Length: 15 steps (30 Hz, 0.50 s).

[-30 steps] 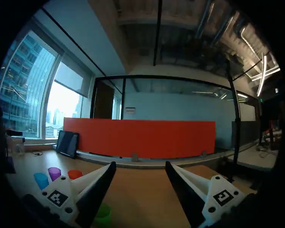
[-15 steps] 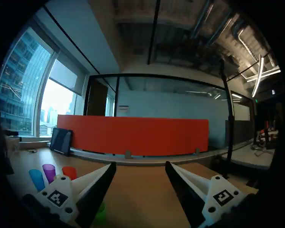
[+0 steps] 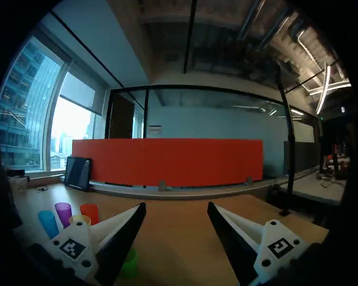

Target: Pour water

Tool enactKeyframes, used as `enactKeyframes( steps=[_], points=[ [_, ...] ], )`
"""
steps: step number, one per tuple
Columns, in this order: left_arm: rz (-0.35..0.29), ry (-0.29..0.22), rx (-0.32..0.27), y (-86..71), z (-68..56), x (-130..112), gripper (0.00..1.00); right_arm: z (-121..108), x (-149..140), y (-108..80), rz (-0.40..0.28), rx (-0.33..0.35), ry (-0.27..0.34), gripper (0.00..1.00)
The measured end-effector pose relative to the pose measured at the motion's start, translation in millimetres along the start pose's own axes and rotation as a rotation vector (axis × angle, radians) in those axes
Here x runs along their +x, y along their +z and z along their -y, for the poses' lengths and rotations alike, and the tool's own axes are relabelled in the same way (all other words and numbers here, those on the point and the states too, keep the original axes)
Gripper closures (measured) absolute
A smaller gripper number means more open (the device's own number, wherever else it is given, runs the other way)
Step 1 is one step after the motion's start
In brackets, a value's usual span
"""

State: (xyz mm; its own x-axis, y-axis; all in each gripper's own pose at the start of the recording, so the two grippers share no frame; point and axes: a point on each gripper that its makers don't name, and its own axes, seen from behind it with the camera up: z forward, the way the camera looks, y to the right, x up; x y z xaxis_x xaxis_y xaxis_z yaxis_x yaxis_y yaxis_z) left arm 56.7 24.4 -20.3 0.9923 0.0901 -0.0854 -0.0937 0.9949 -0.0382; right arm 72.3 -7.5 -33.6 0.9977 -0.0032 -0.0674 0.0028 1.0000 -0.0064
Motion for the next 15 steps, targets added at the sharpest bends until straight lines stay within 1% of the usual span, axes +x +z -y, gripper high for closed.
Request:
enactKeyframes(
  steps=[3, 9, 15],
  points=[
    [-0.012, -0.005, 0.006, -0.4, -1.0, -0.8, 0.05, 1.1, -3.0, 0.4, 0.013, 0.004, 0.008, 0.0],
    [-0.014, -0.021, 0.007, 2.2, -3.1, -8.2, 0.05, 6.0, -4.1, 0.1, 0.029, 0.008, 0.016, 0.0],
    [-0.013, -0.032, 0.016, 3.3, 0.7, -14.8, 0.05, 8.5, -1.8, 0.3, 0.029, 0.008, 0.017, 0.0]
  ],
)
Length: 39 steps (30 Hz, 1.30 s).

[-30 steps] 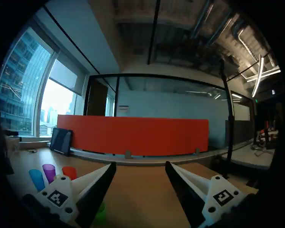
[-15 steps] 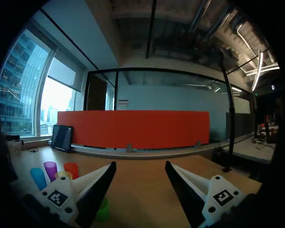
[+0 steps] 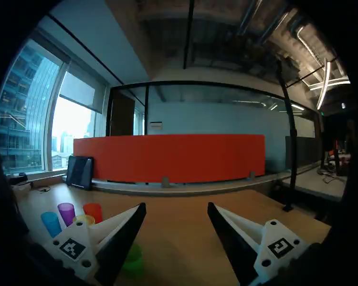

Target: Pour water

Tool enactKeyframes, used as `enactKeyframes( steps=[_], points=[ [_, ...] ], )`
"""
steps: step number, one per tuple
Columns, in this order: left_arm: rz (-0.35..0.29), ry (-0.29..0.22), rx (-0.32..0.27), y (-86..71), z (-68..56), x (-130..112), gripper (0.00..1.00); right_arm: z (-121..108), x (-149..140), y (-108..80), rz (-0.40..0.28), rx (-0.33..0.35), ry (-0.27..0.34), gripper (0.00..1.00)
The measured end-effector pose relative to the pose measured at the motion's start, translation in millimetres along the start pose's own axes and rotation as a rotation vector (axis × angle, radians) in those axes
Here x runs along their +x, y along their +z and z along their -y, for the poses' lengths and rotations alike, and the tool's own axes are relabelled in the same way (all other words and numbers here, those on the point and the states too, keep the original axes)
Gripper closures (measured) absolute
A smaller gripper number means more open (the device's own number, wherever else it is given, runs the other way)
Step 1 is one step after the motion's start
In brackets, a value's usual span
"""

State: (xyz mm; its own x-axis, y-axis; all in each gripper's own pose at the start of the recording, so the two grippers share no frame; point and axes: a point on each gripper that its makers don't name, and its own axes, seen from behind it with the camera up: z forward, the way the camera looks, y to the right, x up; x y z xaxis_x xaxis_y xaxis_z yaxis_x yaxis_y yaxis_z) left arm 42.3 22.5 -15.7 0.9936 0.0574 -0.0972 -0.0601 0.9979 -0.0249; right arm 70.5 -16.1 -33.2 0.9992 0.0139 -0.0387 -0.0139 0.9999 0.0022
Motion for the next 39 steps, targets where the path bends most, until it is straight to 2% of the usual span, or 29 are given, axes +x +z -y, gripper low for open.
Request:
enactKeyframes(
  steps=[18, 24, 39],
  points=[
    [0.039, -0.044, 0.022, 1.6, 14.3, -26.2, 0.05, 4.9, -0.4, 0.2, 0.005, 0.004, -0.02, 0.0],
    [0.046, -0.061, 0.022, 3.4, 15.0, -31.2, 0.04, 4.4, 3.6, -0.4, 0.002, 0.001, -0.029, 0.0],
    [0.09, -0.062, 0.034, 8.1, 20.2, -44.2, 0.04, 3.0, 8.1, -2.4, 0.001, -0.008, -0.04, 0.0]
  ],
)
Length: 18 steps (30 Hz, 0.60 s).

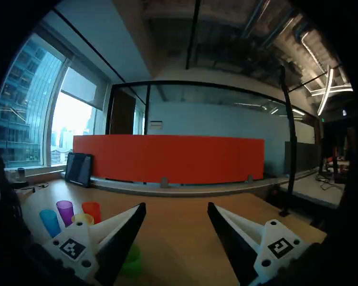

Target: Pour water

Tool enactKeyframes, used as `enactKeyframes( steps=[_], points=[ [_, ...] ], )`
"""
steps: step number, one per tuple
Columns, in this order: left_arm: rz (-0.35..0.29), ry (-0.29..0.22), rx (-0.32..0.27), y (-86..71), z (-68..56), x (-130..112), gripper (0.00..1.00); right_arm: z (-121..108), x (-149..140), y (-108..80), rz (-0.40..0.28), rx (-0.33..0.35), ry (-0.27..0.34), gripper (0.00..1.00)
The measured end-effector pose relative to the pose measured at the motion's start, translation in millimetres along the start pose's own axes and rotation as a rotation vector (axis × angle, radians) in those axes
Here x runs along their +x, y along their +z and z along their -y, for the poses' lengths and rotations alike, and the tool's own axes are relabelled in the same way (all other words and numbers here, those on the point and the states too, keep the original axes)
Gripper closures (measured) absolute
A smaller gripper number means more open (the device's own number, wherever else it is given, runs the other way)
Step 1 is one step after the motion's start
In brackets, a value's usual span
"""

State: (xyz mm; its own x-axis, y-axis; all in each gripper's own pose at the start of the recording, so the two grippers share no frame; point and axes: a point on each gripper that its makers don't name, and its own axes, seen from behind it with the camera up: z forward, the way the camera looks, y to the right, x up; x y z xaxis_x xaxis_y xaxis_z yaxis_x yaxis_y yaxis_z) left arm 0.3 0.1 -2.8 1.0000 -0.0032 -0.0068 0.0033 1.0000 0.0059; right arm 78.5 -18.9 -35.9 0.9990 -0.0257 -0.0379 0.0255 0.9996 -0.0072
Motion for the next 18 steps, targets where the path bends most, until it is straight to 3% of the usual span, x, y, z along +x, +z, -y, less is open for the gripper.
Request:
enactKeyframes(
  steps=[18],
  points=[
    [0.006, 0.003, -0.002, 3.8, 0.0, 0.8, 0.04, -2.2, 2.0, 1.0, -0.006, 0.002, 0.0, 0.0]
  ],
)
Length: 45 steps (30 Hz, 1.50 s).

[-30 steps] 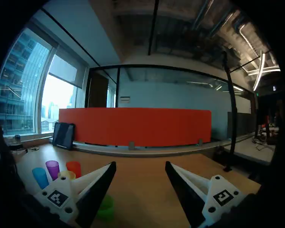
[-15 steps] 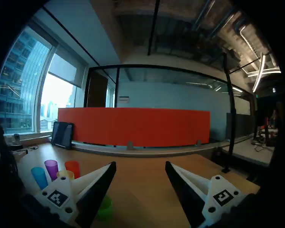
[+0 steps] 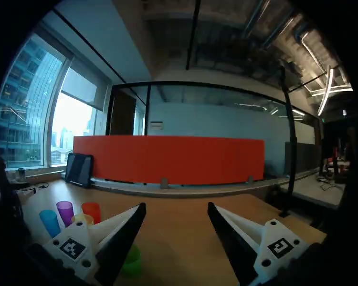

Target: Pour water

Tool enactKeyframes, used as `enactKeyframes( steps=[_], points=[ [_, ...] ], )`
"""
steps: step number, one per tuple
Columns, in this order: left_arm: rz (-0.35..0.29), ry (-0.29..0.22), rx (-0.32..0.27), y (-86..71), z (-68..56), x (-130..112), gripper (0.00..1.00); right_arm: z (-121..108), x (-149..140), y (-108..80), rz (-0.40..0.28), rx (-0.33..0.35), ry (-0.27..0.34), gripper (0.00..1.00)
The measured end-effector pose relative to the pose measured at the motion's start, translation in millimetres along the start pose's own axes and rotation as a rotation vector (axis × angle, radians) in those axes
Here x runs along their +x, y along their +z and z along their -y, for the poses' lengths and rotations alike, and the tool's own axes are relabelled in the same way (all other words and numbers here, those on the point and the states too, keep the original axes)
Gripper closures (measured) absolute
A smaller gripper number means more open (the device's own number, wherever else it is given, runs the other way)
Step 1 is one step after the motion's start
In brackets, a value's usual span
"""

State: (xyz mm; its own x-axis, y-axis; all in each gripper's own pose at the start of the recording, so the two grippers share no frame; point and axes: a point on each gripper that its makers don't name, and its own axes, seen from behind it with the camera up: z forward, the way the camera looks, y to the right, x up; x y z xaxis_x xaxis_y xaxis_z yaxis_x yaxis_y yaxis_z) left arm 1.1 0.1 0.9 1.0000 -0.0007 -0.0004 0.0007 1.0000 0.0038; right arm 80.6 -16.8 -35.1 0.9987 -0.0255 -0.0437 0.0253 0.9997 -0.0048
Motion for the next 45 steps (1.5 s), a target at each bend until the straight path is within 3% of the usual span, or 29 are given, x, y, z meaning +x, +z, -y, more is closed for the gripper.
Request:
enactKeyframes(
  steps=[12, 35, 45],
  points=[
    [0.0, 0.0, 0.0, -0.4, 0.4, -0.4, 0.04, -9.0, 2.0, 1.1, -0.024, 0.003, -0.005, 0.0],
    [0.0, 0.0, 0.0, 0.2, 0.6, -0.6, 0.04, -2.5, -43.5, 26.5, -0.025, 0.007, 0.01, 0.0],
    [0.0, 0.0, 0.0, -0.4, 1.0, -0.4, 0.04, -12.0, -65.0, 30.7, -0.002, -0.006, 0.007, 0.0]
  ],
)
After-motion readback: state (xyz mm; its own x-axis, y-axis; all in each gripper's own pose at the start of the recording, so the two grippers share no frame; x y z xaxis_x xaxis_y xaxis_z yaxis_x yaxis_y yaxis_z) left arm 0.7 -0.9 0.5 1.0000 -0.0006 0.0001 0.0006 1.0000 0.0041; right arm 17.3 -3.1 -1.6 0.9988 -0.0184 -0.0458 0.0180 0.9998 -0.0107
